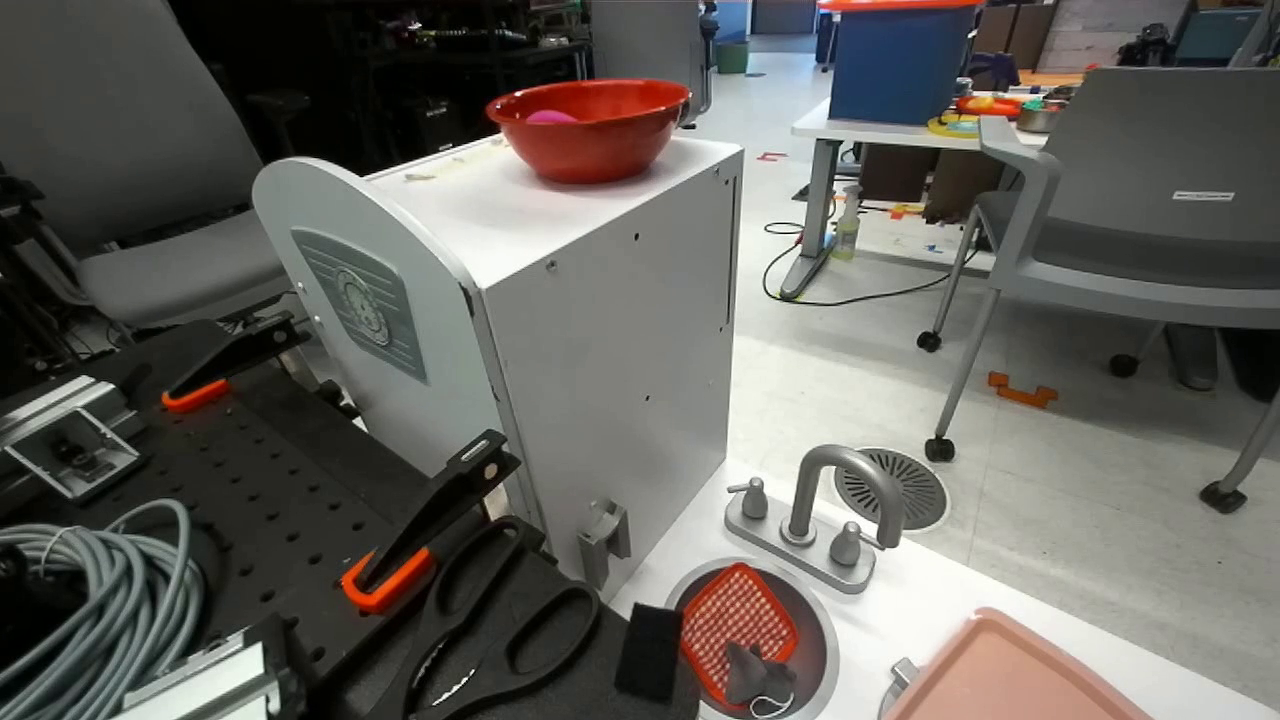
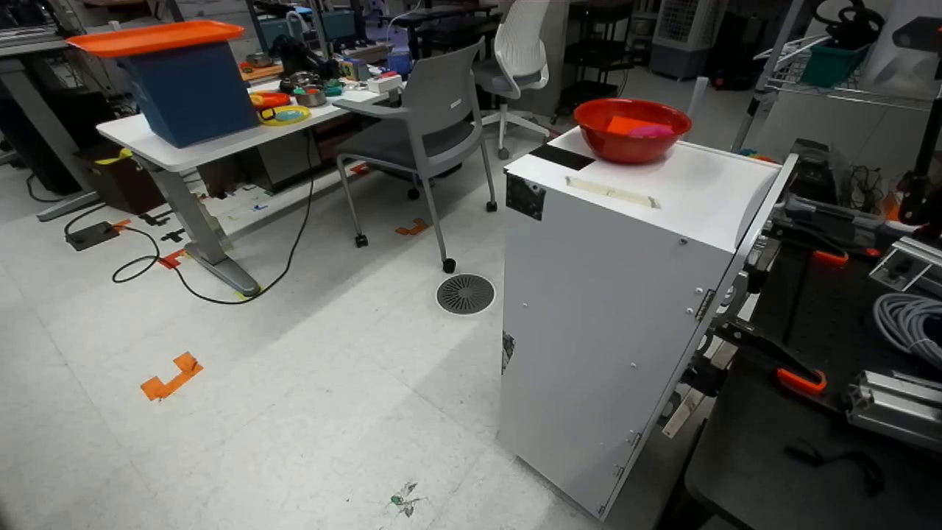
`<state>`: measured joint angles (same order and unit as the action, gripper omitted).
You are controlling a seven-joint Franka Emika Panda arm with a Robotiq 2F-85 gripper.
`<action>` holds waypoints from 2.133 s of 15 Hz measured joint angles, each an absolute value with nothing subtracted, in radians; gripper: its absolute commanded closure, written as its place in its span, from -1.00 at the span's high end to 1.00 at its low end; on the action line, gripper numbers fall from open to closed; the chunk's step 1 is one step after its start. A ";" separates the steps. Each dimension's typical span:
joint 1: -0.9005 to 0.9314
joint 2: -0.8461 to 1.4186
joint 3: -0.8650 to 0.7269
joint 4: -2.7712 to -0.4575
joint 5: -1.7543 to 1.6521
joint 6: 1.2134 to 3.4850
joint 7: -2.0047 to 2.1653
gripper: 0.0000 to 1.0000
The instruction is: Pick up the plush toy from the bowl and drop it in the sink
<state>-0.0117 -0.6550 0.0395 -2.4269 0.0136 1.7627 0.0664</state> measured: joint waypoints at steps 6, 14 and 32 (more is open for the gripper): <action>-0.020 -0.659 0.061 -2.440 -0.097 1.766 0.089 1.00; -0.022 -0.658 0.045 -2.442 -0.093 1.768 0.087 1.00; -0.022 -0.658 0.045 -2.442 -0.093 1.768 0.087 1.00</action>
